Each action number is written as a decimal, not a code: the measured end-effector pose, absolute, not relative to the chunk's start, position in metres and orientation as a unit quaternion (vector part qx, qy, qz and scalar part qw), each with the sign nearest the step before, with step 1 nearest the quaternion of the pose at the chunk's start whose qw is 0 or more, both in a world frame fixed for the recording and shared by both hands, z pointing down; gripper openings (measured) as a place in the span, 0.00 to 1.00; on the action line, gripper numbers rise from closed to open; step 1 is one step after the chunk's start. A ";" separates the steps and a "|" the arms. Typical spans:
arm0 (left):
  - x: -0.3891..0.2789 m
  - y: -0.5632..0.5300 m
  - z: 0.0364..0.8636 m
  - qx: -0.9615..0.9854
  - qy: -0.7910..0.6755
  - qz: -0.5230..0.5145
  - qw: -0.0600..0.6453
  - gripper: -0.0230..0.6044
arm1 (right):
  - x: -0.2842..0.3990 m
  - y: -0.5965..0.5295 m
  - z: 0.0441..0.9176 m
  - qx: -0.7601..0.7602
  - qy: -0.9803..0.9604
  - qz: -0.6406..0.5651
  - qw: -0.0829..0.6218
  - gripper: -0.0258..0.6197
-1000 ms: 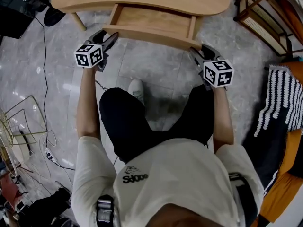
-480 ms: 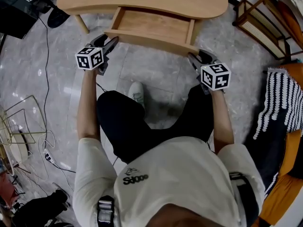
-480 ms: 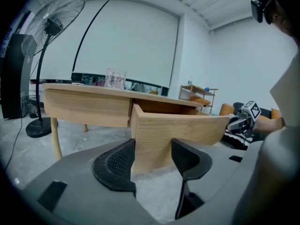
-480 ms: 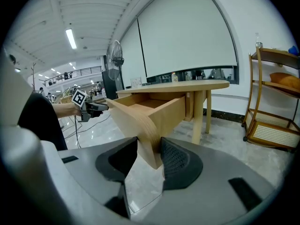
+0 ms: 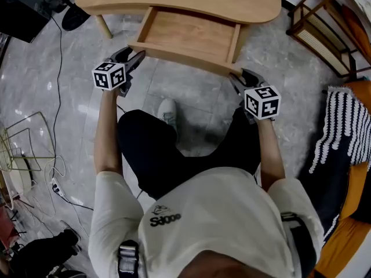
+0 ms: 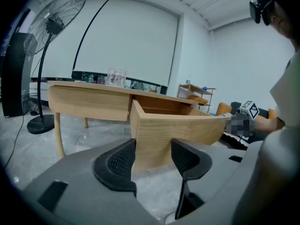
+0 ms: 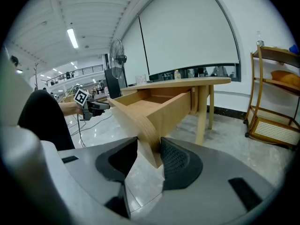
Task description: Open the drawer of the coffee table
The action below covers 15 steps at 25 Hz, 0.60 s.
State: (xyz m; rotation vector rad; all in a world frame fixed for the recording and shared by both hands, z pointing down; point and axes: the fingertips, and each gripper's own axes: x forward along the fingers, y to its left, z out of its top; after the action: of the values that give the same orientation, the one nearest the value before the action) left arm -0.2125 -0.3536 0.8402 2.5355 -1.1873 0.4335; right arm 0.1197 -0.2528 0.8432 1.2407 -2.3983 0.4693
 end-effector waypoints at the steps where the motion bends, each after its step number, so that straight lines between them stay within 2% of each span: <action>1: -0.214 -0.351 0.841 0.884 -0.413 0.151 0.155 0.44 | 0.118 -0.249 0.844 0.442 -0.858 0.169 0.200 0.28; 15: -0.221 -0.331 0.858 0.883 -0.410 0.156 0.170 0.44 | 0.111 -0.234 0.859 0.444 -0.853 0.173 0.212 0.28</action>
State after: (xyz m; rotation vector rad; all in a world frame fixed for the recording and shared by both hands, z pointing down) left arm -0.2214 -0.3313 0.8583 2.5072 -1.1635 0.4436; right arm 0.1108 -0.2337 0.8595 1.2325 -2.3700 0.4800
